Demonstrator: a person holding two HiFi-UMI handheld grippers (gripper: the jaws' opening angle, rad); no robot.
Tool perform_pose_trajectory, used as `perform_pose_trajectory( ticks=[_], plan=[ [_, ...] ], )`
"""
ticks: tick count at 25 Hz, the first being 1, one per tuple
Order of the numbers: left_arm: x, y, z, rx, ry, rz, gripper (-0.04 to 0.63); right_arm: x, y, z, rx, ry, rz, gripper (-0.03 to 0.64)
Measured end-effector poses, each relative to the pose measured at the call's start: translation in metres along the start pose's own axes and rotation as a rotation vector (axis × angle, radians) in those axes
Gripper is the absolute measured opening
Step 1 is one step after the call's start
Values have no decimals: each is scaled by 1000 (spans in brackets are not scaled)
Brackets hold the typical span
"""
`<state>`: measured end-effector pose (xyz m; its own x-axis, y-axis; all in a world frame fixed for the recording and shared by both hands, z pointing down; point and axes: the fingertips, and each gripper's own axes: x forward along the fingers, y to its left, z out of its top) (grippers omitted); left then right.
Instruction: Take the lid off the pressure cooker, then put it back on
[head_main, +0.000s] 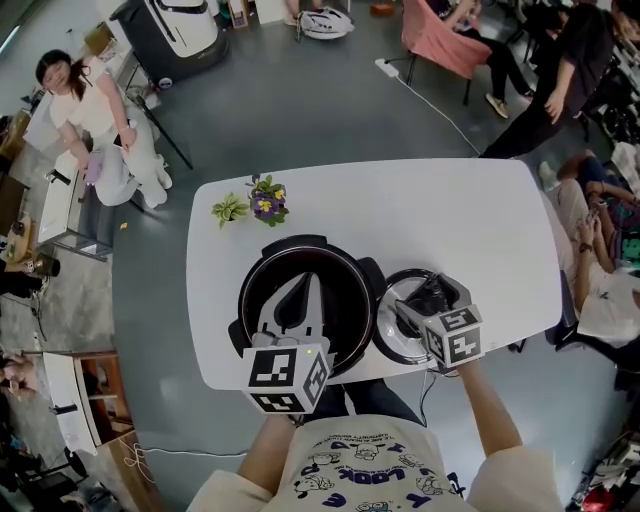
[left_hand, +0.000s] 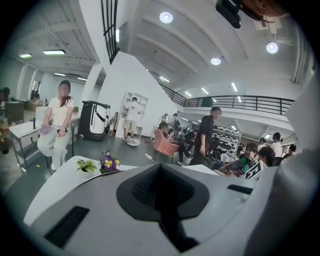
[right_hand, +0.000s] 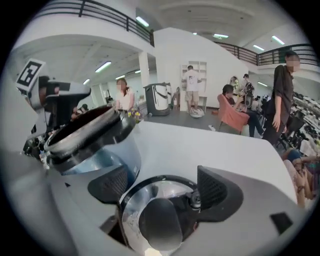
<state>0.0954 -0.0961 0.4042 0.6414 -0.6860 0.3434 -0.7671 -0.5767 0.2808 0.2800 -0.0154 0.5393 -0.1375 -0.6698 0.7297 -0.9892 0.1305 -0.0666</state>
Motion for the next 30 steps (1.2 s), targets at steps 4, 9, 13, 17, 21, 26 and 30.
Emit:
perform_pose_trajectory(
  ticks=[4, 9, 13, 17, 21, 26, 30],
  plan=[
    [-5, 0, 15, 15, -41, 12, 14, -33, -2, 58, 20, -185, -52, 413],
    [-8, -1, 36, 42, -99, 19, 14, -78, 0, 117, 4, -400, -124, 338],
    [-12, -4, 59, 68, -158, 25, 14, -113, 3, 151, 7, -541, -164, 284],
    [-18, -9, 80, 97, -215, 29, 14, -139, 9, 171, 15, -652, -181, 256],
    [-24, -13, 95, 111, -259, 28, 14, -158, 15, 183, 20, -717, -206, 215],
    [-34, -18, 108, 112, -301, 35, 14, -177, 17, 188, 39, -782, -223, 170],
    [-39, -19, 117, 113, -330, 39, 14, -185, 19, 193, 39, -820, -225, 130]
  ],
)
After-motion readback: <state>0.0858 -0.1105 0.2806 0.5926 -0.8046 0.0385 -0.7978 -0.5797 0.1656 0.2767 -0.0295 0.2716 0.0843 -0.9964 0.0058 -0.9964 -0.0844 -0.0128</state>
